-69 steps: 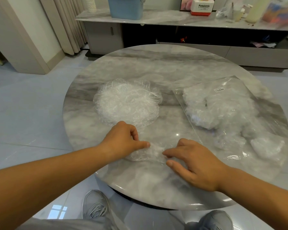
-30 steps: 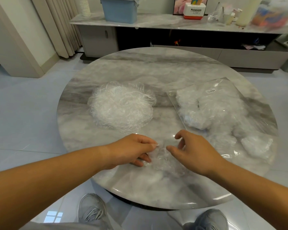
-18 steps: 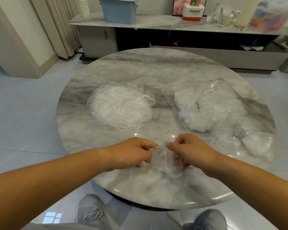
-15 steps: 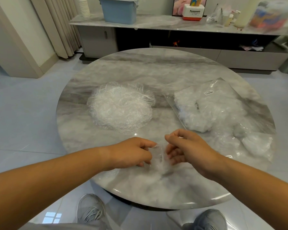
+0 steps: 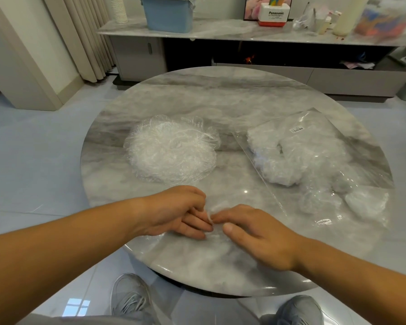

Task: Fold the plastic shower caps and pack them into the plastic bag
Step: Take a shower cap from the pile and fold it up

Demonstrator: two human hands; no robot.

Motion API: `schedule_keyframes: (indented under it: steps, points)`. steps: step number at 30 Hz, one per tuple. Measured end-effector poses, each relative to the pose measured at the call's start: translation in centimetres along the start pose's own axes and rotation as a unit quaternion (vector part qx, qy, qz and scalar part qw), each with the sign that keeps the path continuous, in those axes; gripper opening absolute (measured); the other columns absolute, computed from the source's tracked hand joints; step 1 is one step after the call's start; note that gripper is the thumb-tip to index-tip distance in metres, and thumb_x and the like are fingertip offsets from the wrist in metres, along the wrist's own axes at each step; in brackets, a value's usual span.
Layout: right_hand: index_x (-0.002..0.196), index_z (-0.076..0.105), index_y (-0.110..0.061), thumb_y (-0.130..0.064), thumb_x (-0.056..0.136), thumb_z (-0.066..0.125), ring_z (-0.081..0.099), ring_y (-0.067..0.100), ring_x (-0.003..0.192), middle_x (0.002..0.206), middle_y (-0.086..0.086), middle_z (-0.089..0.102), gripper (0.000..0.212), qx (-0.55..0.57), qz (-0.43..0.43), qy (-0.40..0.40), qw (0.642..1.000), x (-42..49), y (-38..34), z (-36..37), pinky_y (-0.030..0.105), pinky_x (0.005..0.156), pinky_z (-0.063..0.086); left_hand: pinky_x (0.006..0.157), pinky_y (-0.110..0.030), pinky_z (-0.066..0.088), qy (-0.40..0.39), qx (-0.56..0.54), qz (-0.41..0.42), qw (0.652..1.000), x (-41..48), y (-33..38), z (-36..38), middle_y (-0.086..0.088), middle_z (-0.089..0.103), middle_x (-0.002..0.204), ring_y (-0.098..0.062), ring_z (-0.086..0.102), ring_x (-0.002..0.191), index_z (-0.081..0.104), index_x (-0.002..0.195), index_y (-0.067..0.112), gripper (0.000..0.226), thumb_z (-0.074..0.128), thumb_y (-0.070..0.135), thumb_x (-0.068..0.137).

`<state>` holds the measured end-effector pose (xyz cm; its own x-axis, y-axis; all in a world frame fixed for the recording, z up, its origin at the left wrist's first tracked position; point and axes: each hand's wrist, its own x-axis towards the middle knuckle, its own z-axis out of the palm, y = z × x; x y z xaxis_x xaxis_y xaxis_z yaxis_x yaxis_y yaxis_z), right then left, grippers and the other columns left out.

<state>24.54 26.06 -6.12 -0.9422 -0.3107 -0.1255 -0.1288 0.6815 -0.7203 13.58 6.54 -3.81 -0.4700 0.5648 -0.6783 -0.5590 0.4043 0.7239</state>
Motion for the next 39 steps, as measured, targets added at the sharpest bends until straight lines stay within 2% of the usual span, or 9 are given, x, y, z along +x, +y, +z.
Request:
schedule_keyframes:
  steps: [6, 10, 14, 18, 22, 26, 29, 33, 39]
  points:
    - [0.138, 0.059, -0.025, -0.062, 0.099, 0.033, 0.036, 0.001, 0.137, 0.145, -0.013, 0.053, 0.06, -0.18, -0.072, -0.035, 0.98, 0.1, 0.3, 1.0, 0.027, 0.115, 0.031, 0.057, -0.034, 0.059, 0.148, 0.207, 0.099, 0.962, 0.9, -0.5, -0.6, -0.01, 0.067, 0.087, -0.019, 0.066, 0.068, 0.063, 0.108, 0.013, 0.034, 0.08, 0.03, 0.085]
    - [0.139, 0.058, -0.024, -0.061, 0.101, 0.037, 0.035, 0.007, 0.142, 0.15, -0.008, 0.049, 0.058, -0.225, -0.116, -0.042, 0.966, -0.1, 0.4, 1.1, 0.026, 0.118, 0.028, 0.074, -0.022, 0.053, 0.16, 0.367, 0.15, 0.904, 1.6, -0.5, -0.5, 0.005, 0.069, 0.096, -0.004, 0.063, 0.075, 0.067, 0.109, 0.025, 0.048, 0.083, 0.053, 0.074]
    - [0.145, 0.051, -0.025, -0.063, 0.1, 0.038, 0.022, 0.008, 0.151, 0.158, -0.009, 0.041, 0.06, -0.242, -0.13, -0.054, 0.96, -0.5, 1.2, 1.2, 0.029, 0.122, 0.022, 0.072, -0.021, 0.053, 0.126, 0.39, 0.127, 0.903, 2.1, 0.0, -0.4, 0.002, 0.073, 0.089, -0.006, 0.064, 0.073, 0.067, 0.112, 0.019, 0.043, 0.084, 0.04, 0.079]
    - [0.146, 0.048, -0.025, -0.06, 0.099, 0.042, 0.02, 0.004, 0.151, 0.154, -0.012, 0.044, 0.058, -0.151, -0.114, -0.029, 0.982, -1.3, 1.1, 1.0, 0.029, 0.121, 0.026, 0.067, -0.025, 0.057, 0.11, 0.309, 0.086, 0.941, 2.5, 0.0, -0.4, -0.008, 0.068, 0.076, -0.013, 0.064, 0.067, 0.071, 0.099, 0.0, 0.027, 0.081, 0.021, 0.084]
    - [0.121, 0.058, -0.039, -0.061, 0.091, 0.051, 0.038, -0.002, 0.139, 0.144, -0.019, 0.042, 0.038, 0.033, -0.016, 0.141, 0.989, -1.7, 0.3, 0.3, 0.018, 0.11, 0.036, 0.073, -0.031, 0.061, 0.077, 0.114, 0.07, 0.988, 2.4, 0.3, 0.0, -0.012, 0.064, 0.08, -0.018, 0.064, 0.073, 0.067, 0.096, 0.004, 0.019, 0.079, 0.015, 0.086]
    - [0.125, 0.053, -0.037, -0.074, 0.07, 0.073, 0.058, 0.004, 0.12, 0.129, -0.011, 0.057, 0.069, 0.274, 0.166, 0.251, 0.913, -0.7, -0.8, -1.2, 0.025, 0.098, 0.048, 0.067, -0.027, 0.059, 0.038, -0.025, 0.098, 0.994, 1.9, 1.4, 1.3, -0.016, 0.064, 0.096, -0.025, 0.06, 0.088, 0.064, 0.102, 0.009, 0.03, 0.081, 0.016, 0.079]
    - [0.136, 0.046, -0.026, -0.057, 0.071, 0.082, 0.072, 0.019, 0.102, 0.119, 0.004, 0.068, 0.081, 0.399, 0.238, 0.249, 0.85, -0.9, -0.9, -2.6, 0.042, 0.092, 0.059, 0.068, -0.027, 0.059, 0.018, -0.031, 0.12, 0.992, 1.7, 1.9, 2.9, -0.012, 0.067, 0.098, -0.023, 0.062, 0.087, 0.064, 0.104, 0.01, 0.038, 0.083, 0.021, 0.073]
    - [0.124, 0.053, -0.042, -0.019, 0.091, 0.073, 0.074, 0.022, 0.083, 0.101, 0.007, 0.071, 0.044, 0.303, 0.146, 0.272, 0.902, -2.4, -1.2, -4.1, 0.042, 0.079, 0.062, 0.067, -0.027, 0.059, 0.034, -0.011, 0.138, 0.99, 1.8, 2.8, 5.3, -0.009, 0.073, 0.091, -0.018, 0.067, 0.077, 0.067, 0.098, 0.011, 0.013, 0.075, 0.013, 0.088]
    - [0.082, 0.075, -0.022, -0.002, 0.095, 0.063, 0.072, 0.014, 0.067, 0.073, -0.009, 0.072, 0.027, 0.204, 0.141, 0.231, 0.941, -6.1, 0.1, -6.5, 0.019, 0.067, 0.054, 0.067, -0.026, 0.06, 0.012, 0.013, 0.146, 0.989, 2.4, 4.5, 8.7, -0.014, 0.071, 0.092, -0.02, 0.067, 0.08, 0.068, 0.099, 0.007, 0.013, 0.075, 0.011, 0.088]
